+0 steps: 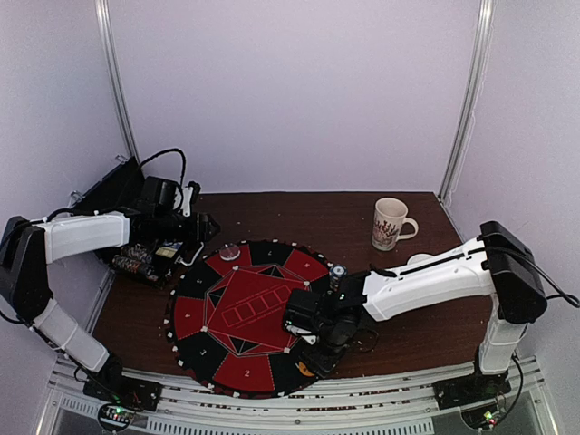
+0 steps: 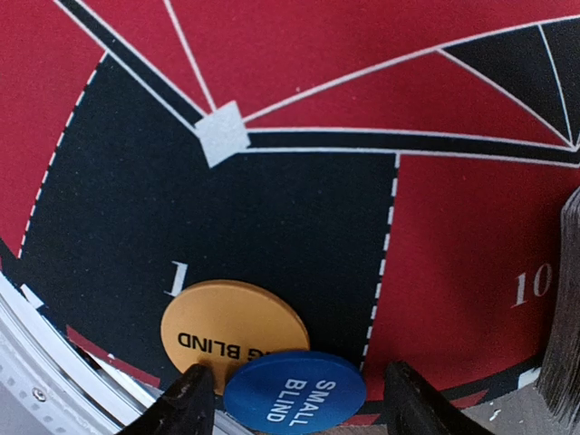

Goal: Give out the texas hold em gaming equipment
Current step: Pick up the small blind button from the poker table mat.

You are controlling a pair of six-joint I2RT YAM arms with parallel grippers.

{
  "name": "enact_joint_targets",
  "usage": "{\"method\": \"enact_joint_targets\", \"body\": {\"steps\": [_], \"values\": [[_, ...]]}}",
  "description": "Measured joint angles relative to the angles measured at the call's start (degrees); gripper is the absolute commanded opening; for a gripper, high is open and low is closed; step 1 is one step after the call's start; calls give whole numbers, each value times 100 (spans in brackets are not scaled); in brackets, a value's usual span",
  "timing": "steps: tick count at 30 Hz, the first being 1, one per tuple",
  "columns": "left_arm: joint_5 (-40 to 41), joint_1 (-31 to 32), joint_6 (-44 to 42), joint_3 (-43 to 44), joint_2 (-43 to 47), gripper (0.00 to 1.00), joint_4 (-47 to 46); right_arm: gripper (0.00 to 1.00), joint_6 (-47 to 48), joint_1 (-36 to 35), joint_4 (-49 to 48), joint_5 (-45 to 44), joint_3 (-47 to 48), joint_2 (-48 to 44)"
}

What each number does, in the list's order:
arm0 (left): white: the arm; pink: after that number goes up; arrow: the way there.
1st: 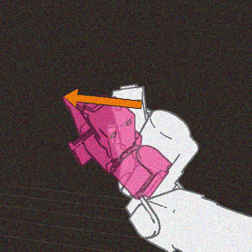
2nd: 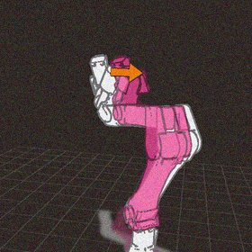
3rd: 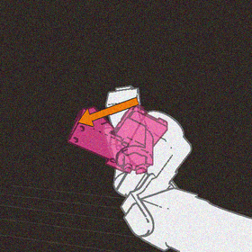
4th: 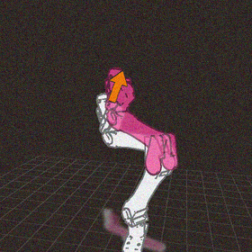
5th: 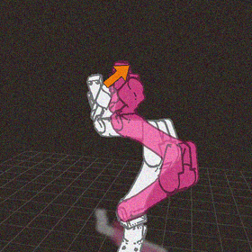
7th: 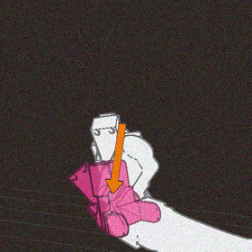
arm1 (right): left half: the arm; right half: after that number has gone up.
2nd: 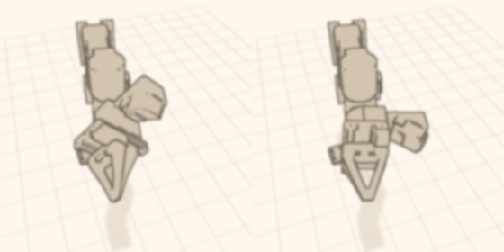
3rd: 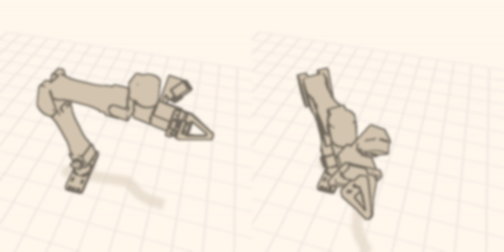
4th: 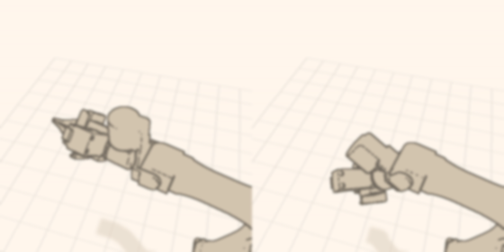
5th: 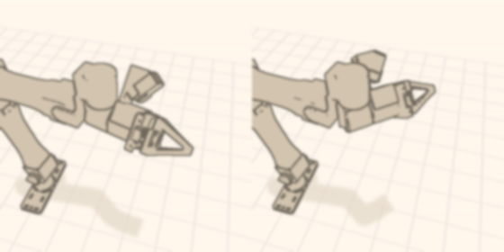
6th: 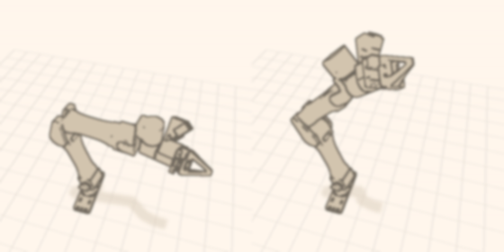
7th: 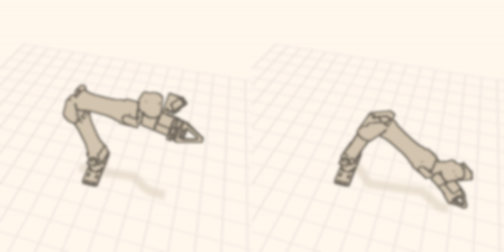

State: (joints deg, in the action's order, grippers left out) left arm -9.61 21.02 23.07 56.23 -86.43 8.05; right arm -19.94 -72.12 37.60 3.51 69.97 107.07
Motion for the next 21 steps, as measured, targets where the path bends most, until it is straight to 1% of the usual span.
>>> {"method": "enact_joint_targets", "body": {"steps": [5,9,14,21], "values": [[0,0,-28,0,0,68,0,55,-2,-28,-28,125,-31,0],[0,0,-55,0,0,68,0,44,11,-28,-72,227,-61,-2],[28,0,-103,0,0,68,2,34,9,-31,-63,254,-61,-11],[55,0,-166,0,0,68,2,31,28,-28,90,251,2,-20]]}}
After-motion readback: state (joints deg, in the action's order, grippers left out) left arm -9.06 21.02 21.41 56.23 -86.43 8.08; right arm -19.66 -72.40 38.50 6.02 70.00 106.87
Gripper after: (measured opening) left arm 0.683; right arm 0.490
